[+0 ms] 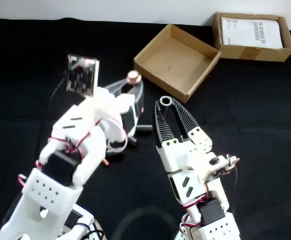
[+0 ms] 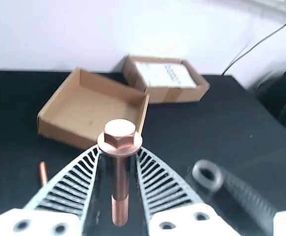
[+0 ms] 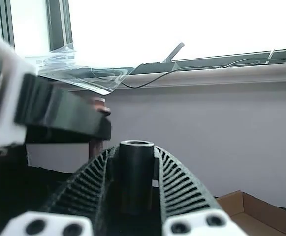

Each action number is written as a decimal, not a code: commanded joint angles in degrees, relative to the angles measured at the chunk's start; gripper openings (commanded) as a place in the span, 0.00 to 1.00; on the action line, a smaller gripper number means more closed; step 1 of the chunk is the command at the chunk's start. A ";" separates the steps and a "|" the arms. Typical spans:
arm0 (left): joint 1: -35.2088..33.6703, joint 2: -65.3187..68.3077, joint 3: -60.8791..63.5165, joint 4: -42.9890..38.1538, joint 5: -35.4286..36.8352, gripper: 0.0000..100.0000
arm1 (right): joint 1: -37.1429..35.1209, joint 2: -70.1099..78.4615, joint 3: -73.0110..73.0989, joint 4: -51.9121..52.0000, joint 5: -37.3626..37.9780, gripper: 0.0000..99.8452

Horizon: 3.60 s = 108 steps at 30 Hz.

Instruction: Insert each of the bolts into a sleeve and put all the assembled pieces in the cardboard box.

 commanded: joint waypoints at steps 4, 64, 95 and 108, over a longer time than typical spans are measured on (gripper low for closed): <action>3.74 4.53 -12.00 -1.23 0.18 0.01 | -0.04 -0.57 7.69 -1.01 0.62 0.01; 11.74 7.60 -7.96 -4.13 -11.25 0.01 | -0.04 -1.10 6.73 3.12 0.88 0.01; 15.43 -0.48 -9.10 18.81 -12.92 0.10 | 0.04 -1.10 6.11 3.12 5.01 0.01; 6.64 -0.57 -17.01 24.35 -12.92 0.25 | 1.45 -1.10 4.26 3.03 7.30 0.01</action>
